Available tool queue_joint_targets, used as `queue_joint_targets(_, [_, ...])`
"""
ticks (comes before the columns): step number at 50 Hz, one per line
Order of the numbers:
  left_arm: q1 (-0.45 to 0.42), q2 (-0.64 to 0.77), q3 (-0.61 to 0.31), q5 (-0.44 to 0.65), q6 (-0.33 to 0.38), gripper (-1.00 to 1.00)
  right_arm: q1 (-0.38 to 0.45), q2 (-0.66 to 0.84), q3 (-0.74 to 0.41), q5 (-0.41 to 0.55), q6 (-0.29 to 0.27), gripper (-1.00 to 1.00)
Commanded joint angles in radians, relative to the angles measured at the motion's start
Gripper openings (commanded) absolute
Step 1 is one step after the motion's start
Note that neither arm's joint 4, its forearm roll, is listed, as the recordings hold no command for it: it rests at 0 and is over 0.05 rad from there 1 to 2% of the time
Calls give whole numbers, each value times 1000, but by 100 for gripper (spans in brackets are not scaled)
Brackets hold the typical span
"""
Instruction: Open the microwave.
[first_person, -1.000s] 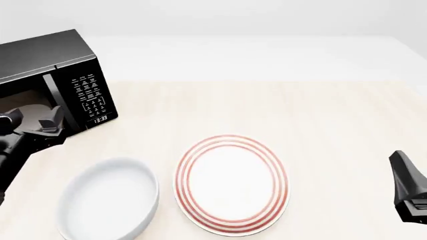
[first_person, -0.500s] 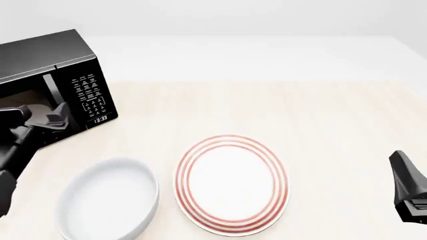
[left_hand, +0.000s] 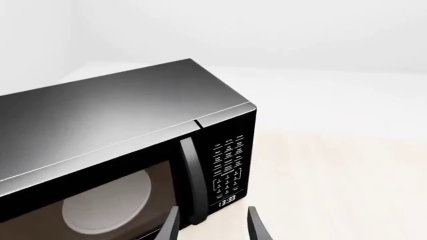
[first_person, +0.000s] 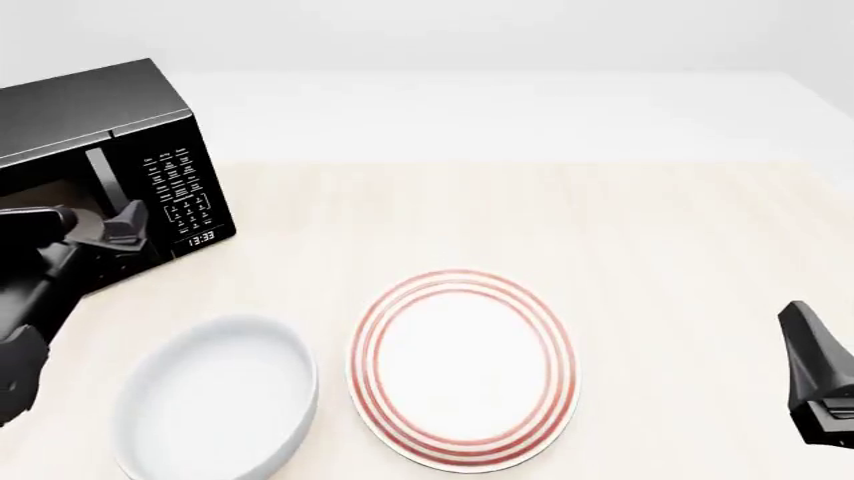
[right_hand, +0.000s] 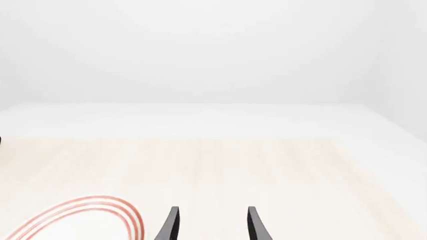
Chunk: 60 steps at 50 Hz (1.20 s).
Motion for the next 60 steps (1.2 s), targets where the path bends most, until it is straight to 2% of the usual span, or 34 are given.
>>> queue_joint_targets(1, [9,46,-21,-16,5,100,0,0,0,0,0,100])
queue_joint_targets(25, [26,197,-44,-108,0,100,-2,-19,7,12,1,100])
queue_joint_targets(44, [37,257,-129,-77,-4,100,-1,-16,6,11,-1,100])
queue_joint_targets(60, [32,286,-181,-49,10,100,-1,29,5,-33,-1,100])
